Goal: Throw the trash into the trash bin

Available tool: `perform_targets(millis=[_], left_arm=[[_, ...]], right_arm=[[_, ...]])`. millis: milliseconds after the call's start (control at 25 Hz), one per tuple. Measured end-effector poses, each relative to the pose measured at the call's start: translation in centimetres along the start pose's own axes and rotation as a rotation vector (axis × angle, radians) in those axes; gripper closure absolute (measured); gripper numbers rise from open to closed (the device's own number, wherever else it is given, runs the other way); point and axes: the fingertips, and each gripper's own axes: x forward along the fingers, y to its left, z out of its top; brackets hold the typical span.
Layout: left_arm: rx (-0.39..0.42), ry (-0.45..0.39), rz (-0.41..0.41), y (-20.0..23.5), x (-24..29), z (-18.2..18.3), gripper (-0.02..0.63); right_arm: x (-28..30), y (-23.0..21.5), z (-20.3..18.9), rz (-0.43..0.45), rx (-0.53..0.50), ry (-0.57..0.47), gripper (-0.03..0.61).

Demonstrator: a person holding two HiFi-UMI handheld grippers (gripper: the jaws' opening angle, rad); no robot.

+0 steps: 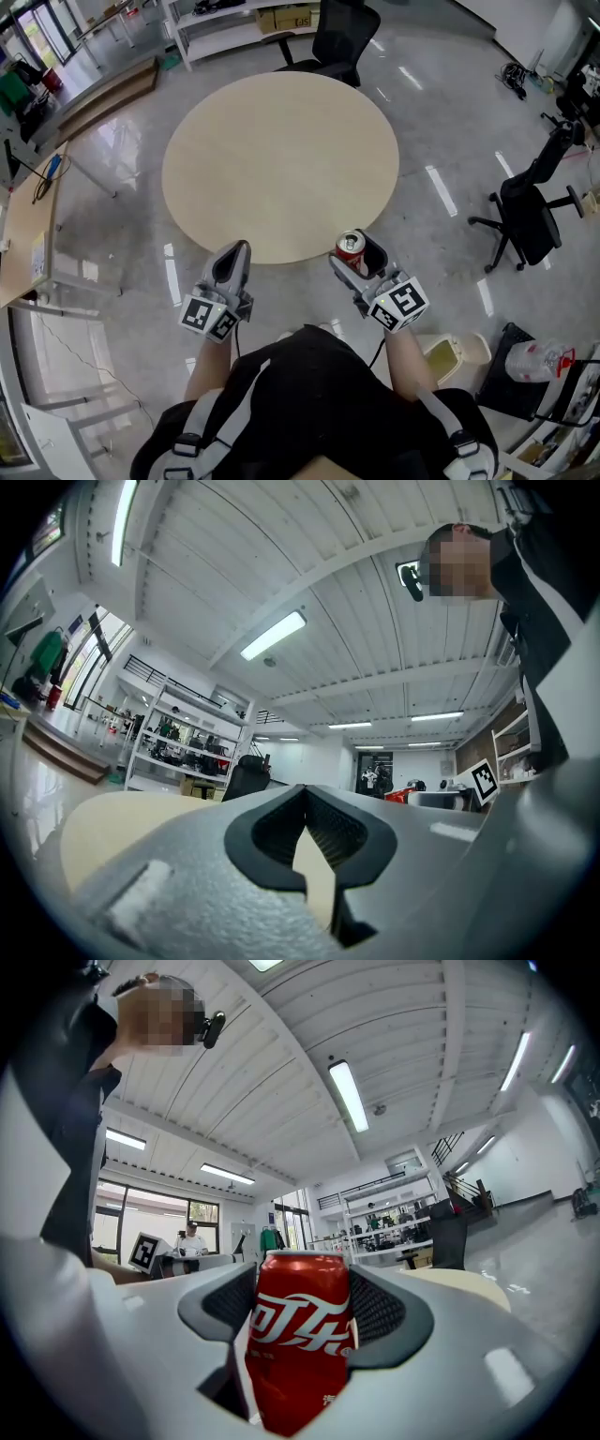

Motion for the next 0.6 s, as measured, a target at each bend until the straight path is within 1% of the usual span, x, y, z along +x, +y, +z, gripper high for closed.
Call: perform_targets(millis=[160,280,400,480,600], left_arm=[[0.002,0.005,-0.013,2.9,-1.8,0.5,0.614],[-0.014,0.002,-0.046,4.1,-2.3,0.7,0.614],[-0.018,0.001,-0.107,4.2,-1.8,1.0,0.613],[-0.025,-0.011,-0.163,3.9,-1.3,1.3,0.612],[-0.034,-0.008,-0.226,3.9,-1.0,1.3,0.612]], right_arm=[[1.1,1.7,0.4,-0.056,-0.036,-0.004,0.266],[0.9,2.3,0.0,-0.111,-0.019,0.006,0.267],[0.2,3.3,-0.8,-0.177,-0.012,0.020,0.267],[-0.3,3.8,-0.9,-0.235,-0.018,0.010,0.267],[-1.0,4.6,-0.5,-0.320,-0.024,-0.005,0.267]])
